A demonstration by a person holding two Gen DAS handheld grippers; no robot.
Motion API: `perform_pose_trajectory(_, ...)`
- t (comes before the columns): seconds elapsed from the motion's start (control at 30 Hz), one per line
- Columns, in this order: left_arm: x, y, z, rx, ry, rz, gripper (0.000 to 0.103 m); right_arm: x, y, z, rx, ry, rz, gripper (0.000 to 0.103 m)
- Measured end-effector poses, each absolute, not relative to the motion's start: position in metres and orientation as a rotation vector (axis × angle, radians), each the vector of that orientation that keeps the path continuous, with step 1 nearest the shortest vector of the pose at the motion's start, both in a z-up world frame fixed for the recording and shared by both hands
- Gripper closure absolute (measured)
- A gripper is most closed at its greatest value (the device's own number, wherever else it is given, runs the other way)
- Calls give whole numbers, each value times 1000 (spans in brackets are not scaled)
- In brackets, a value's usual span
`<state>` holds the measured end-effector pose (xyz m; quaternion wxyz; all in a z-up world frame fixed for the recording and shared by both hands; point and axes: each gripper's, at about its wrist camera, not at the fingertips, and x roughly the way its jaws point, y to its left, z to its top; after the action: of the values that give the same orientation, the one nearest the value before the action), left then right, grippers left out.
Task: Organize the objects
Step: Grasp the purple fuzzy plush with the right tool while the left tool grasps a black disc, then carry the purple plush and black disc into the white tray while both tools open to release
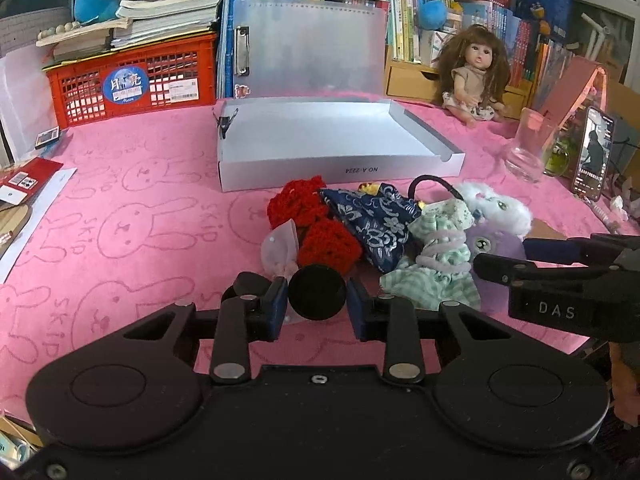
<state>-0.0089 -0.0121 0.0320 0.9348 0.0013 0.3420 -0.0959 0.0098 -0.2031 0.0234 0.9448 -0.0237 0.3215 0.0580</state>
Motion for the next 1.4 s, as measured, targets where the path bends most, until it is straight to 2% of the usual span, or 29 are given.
perform_pose_trajectory(0.3, -9, -12, 30, 5, 701, -196, 73, 17, -192, 14, -114, 661, 127, 21)
perform_pose_trajectory(0.43, -9, -12, 29, 2, 706, -193, 73, 20, -190, 5, -126, 686, 124, 21)
perform_pose_trajectory(0.6, -7, -11, 30, -4, 702, -186, 73, 16, -193, 8, -102, 684, 137, 33)
perform_pose_trajectory(1.03, 20, 1, 60, -45, 641, -197, 73, 20, -204, 49, -39, 592, 164, 34)
perform_pose_trajectory(1.4, 101, 13, 92, -124, 634, -197, 73, 83, -224, 84, 77, 574, 199, 34)
